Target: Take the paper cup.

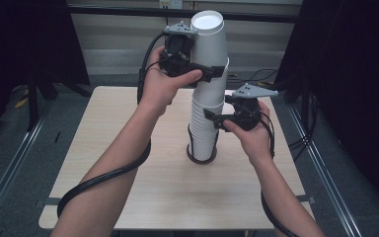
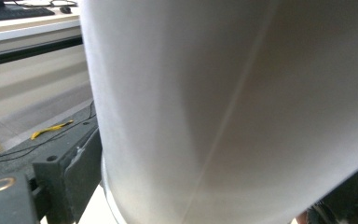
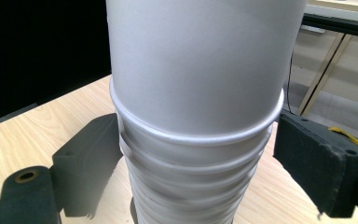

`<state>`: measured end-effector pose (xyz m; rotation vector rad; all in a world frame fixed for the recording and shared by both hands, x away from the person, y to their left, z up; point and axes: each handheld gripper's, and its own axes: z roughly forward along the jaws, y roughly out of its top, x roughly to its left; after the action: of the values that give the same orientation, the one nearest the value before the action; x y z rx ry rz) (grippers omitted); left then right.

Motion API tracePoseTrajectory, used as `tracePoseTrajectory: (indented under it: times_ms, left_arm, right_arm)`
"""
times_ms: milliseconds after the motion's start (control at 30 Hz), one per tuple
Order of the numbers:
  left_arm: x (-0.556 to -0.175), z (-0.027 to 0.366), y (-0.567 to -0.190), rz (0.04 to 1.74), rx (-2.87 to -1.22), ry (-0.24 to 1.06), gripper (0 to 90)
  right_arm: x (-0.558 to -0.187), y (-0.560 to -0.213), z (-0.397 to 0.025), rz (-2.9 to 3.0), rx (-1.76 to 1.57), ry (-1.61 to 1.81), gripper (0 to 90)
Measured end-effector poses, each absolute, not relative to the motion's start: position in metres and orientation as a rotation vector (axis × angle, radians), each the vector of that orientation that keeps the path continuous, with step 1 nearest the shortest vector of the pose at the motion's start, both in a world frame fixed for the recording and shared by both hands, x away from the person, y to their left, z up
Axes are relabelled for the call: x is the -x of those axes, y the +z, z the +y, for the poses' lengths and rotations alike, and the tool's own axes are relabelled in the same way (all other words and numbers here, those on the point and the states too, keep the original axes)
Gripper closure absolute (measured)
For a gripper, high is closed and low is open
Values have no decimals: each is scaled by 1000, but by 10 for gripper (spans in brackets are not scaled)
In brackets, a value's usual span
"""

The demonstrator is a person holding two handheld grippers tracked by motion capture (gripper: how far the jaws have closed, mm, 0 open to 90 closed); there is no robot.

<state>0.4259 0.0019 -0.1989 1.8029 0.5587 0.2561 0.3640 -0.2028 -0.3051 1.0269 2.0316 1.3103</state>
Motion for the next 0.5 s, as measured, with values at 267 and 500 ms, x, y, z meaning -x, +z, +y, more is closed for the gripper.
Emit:
tracePoseTrajectory:
  times_ms: [267,500]
  left_arm:
    - [-425,5,-196,557,-1799,257,83]
    - [-422,14,-191,553,-1788,248,83]
  right_arm:
    - [-364,-306,-203,2038,-1018,1310,142]
    - [-362,-308,-206,2040,-1026,1309,142]
